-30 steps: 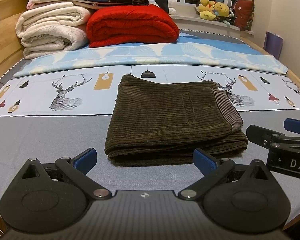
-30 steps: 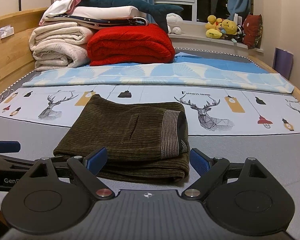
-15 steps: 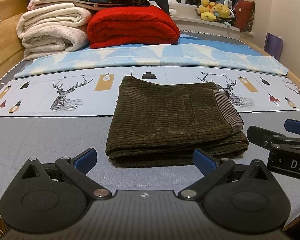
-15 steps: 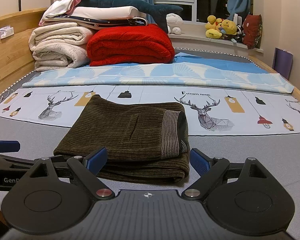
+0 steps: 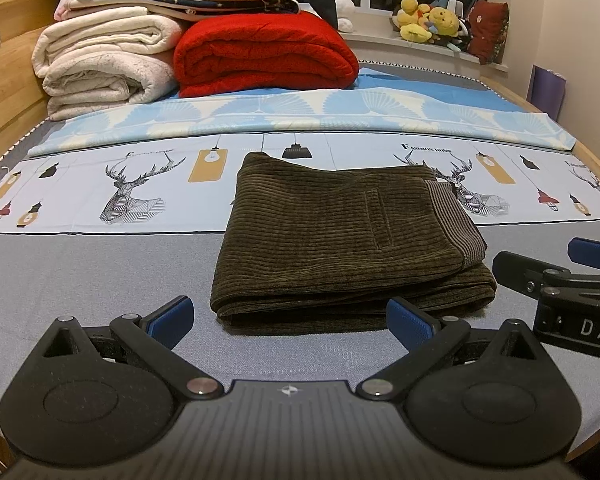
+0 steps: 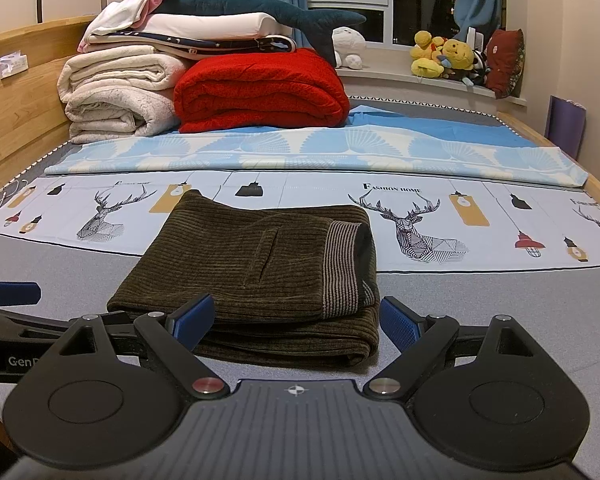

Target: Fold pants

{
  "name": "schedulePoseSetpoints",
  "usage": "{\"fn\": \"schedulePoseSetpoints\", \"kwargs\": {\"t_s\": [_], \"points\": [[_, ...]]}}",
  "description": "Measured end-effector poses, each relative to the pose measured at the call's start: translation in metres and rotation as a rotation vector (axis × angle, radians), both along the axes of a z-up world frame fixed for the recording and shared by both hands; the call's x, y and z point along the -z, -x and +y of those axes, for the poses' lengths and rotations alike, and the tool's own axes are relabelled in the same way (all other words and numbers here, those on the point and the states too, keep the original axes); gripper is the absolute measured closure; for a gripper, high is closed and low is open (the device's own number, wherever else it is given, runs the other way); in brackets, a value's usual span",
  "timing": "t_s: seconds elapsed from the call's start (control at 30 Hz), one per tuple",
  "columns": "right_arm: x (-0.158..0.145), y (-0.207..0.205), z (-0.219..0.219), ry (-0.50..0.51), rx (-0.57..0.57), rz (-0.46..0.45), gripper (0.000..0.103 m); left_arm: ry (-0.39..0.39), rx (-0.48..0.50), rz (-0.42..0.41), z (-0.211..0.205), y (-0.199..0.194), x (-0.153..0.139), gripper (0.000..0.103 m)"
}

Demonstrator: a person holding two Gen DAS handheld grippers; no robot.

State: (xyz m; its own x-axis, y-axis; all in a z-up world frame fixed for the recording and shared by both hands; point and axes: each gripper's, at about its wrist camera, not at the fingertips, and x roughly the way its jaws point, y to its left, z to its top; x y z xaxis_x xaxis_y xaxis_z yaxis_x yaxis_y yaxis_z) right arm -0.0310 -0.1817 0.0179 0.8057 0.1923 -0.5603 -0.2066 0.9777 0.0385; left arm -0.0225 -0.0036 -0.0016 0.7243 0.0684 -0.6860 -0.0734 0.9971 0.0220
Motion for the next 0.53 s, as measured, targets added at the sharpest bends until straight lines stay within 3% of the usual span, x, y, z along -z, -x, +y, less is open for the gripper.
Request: {"fn": "schedulePoseSetpoints", "kwargs": {"t_s": [0.53], "points": [[-0.0001, 0.0000, 0.0002, 0.000, 0.000, 0.000, 0.013, 0.001, 0.007, 0.004, 0.0006, -0.0006, 0.0003, 0.001]]}}
